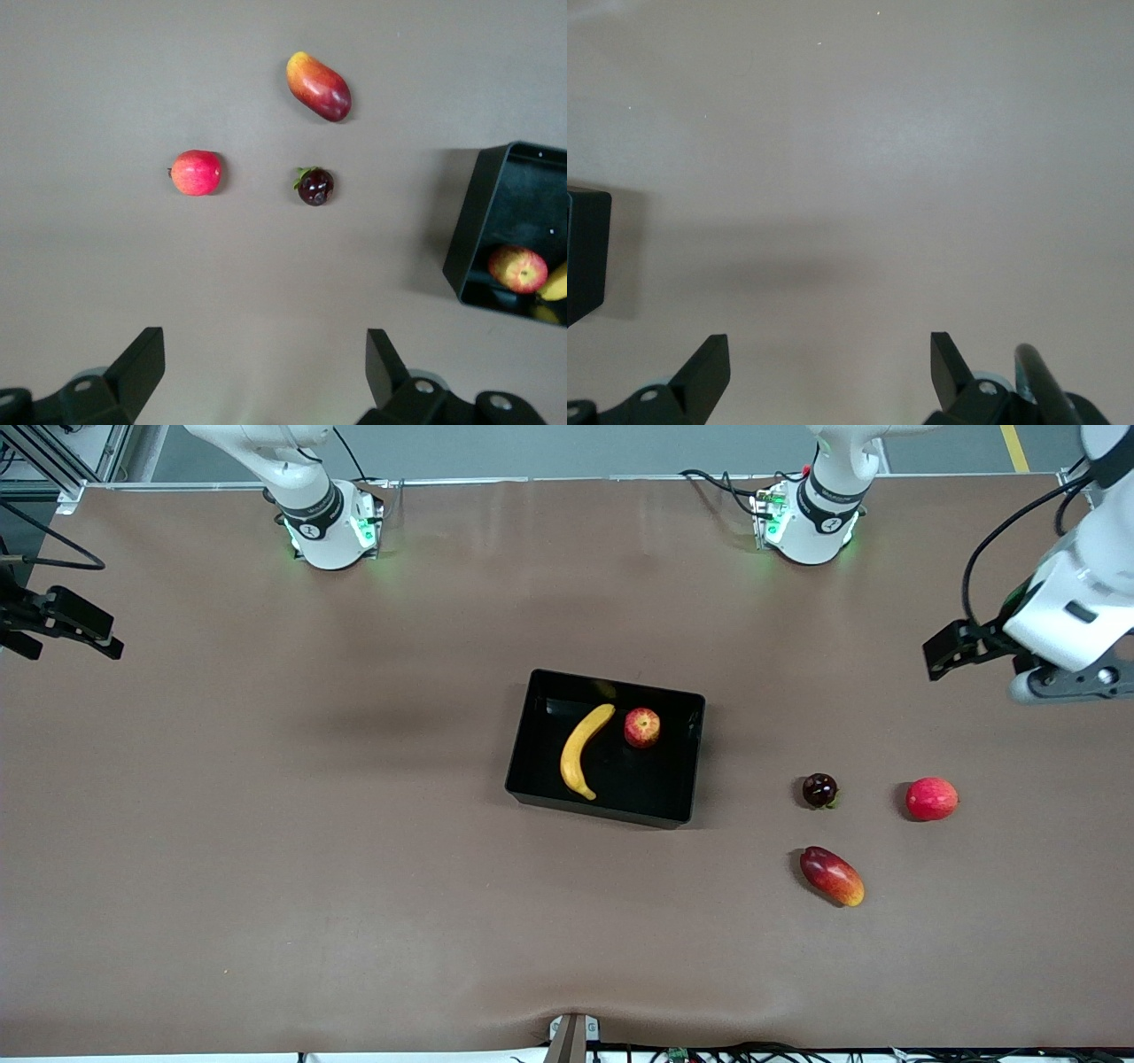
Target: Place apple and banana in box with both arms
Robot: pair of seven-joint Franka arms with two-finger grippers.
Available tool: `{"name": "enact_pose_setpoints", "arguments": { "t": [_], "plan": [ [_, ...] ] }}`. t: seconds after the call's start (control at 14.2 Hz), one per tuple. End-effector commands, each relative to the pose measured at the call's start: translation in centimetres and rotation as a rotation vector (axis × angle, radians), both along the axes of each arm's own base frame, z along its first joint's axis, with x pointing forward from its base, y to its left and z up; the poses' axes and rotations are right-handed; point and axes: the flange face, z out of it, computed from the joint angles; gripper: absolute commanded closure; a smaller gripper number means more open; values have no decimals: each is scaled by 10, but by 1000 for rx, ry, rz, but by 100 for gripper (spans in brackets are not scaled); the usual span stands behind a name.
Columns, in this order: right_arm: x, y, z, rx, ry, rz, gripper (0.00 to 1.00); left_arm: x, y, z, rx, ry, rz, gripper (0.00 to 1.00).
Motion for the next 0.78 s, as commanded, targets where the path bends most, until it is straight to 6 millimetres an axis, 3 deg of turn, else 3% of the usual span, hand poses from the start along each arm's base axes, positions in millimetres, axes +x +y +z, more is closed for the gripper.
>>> {"name": "enact_pose_setpoints", "arguments": {
  "t": [0.0,0.28,0.42,0.71],
  "plan": [
    [-5,1,4,-6,43,-12,0,-26,6,8,-31,-6,-26,0],
    [-5,0,4,-7,45,-12,0,-62,3,15,-41,-74,-35,0],
    [-4,-1,3,-9,42,-13,0,-65,-2,18,-54,-74,-39,0],
    [-2,-10,8,-10,27,-30,0,-59,12,26,-59,-84,-34,0]
  ]
}}
